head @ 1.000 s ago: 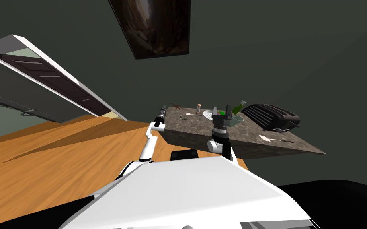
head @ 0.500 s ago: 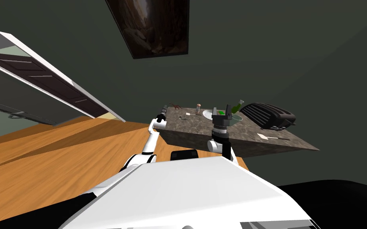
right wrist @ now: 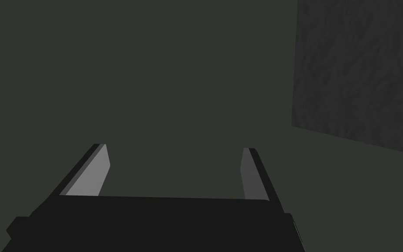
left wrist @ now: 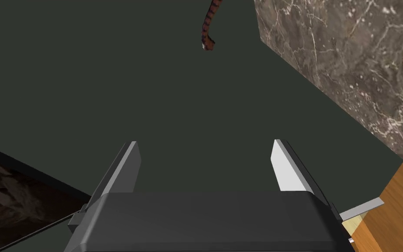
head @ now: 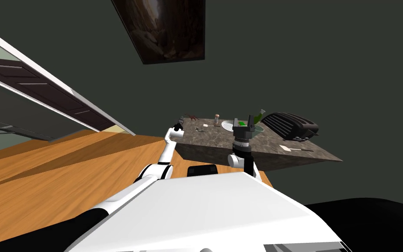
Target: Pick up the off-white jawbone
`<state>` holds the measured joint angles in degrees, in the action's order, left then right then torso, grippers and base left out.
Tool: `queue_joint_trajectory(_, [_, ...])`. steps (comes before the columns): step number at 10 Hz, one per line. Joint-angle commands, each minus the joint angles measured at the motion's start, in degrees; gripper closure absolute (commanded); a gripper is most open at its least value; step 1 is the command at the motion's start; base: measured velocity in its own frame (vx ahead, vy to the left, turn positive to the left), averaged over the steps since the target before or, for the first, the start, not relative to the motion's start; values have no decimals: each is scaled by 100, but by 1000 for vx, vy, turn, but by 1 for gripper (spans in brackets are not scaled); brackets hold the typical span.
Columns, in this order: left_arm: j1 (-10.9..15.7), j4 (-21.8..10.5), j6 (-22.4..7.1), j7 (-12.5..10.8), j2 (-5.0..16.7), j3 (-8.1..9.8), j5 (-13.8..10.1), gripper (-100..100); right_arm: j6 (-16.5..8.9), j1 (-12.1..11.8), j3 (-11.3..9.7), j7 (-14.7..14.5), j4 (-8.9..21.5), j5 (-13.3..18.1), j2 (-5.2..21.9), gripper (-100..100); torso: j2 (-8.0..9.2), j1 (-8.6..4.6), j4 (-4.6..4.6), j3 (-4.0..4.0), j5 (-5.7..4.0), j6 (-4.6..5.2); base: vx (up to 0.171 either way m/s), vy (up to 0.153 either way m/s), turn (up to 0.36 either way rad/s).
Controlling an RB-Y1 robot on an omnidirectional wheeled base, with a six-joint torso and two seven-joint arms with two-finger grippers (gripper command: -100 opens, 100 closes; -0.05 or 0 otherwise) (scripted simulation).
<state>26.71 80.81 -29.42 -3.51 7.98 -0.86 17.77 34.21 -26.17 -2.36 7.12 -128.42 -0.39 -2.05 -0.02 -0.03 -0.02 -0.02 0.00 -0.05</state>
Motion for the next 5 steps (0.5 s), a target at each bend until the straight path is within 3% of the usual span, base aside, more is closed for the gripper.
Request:
queue_joint_trajectory(1, [286,-286,-286,-2,2,35,13,-100,0,0,0,0,0,0,0,0,0,0,0,0,0,0,-1,-3,-77])
queue_joint_trajectory(2, [316,-334,-440,-2,2,35,13,-100,0,0,0,0,0,0,0,0,0,-3,0,0,-1,3,-1,-2,-49])
queue_joint_trajectory(3, [561,-572,-602,-10,-7,71,31,-100,0,0,0,0,0,0,0,0,0,-3,0,0,-1,1,-3,-7,-74])
queue_joint_trajectory(5, [588,-641,-802,-10,-7,71,31,-100,0,0,0,0,0,0,0,0,1,-5,0,0,-1,1,-1,-4,-27])
